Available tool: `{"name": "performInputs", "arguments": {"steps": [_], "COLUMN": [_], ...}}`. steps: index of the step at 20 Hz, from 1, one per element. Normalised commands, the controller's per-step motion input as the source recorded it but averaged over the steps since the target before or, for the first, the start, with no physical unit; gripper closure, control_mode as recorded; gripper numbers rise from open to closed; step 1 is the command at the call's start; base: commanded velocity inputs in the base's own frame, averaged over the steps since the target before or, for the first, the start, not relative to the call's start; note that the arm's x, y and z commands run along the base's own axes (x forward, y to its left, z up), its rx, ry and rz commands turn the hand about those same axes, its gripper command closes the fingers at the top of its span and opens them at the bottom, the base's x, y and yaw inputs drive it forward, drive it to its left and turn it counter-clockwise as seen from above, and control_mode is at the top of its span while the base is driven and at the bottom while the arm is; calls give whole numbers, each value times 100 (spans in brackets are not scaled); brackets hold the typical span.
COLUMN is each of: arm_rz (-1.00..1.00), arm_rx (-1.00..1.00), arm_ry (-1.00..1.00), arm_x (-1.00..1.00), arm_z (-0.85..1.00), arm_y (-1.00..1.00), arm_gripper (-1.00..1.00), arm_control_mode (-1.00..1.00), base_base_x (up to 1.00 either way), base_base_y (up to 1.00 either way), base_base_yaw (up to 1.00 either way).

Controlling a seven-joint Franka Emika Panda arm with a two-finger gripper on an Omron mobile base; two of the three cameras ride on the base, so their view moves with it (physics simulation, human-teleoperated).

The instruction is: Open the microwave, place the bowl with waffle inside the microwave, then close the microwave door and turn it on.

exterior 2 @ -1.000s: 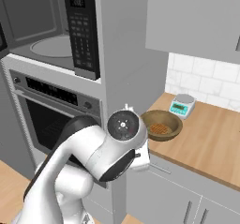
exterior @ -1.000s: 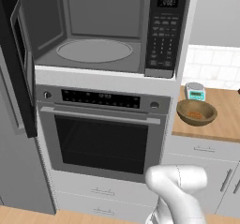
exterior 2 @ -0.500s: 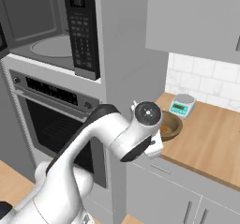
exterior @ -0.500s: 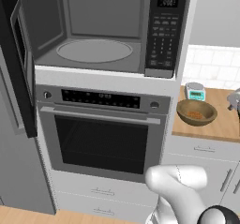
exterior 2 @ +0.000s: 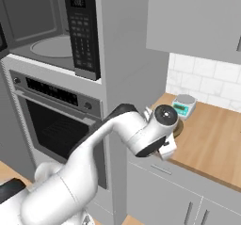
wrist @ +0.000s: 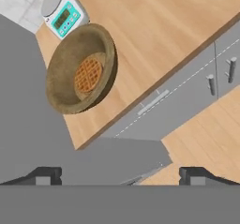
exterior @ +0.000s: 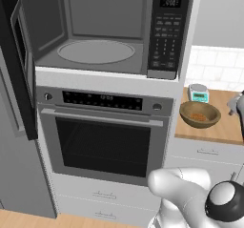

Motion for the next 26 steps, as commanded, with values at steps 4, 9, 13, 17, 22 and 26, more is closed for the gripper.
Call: {"name": "performInputs", "arguments": {"steps": [4, 9, 13, 17, 22, 26], "arm_rz": [0, 0, 0, 0, 0, 0], "arm_rx": [0, 0, 0, 0, 0, 0], "arm_ry": [2, 0, 0, 0, 0, 0], "arm_x": [40, 50, 53, 39, 29, 28], "arm_z": [-36, -36, -36, -24, -19, -23], "arm_y": [-33, -13, 0, 0, 0, 0], "arm_gripper": [-100, -100, -100, -100, -100, -100], "arm_control_mode": [-100, -100, -100, -100, -100, -100], "base_base_x": [0, 0, 0, 0, 0, 0], "base_base_y": [0, 0, 0, 0, 0, 0], "base_base_yaw": [0, 0, 0, 0, 0, 0]}}
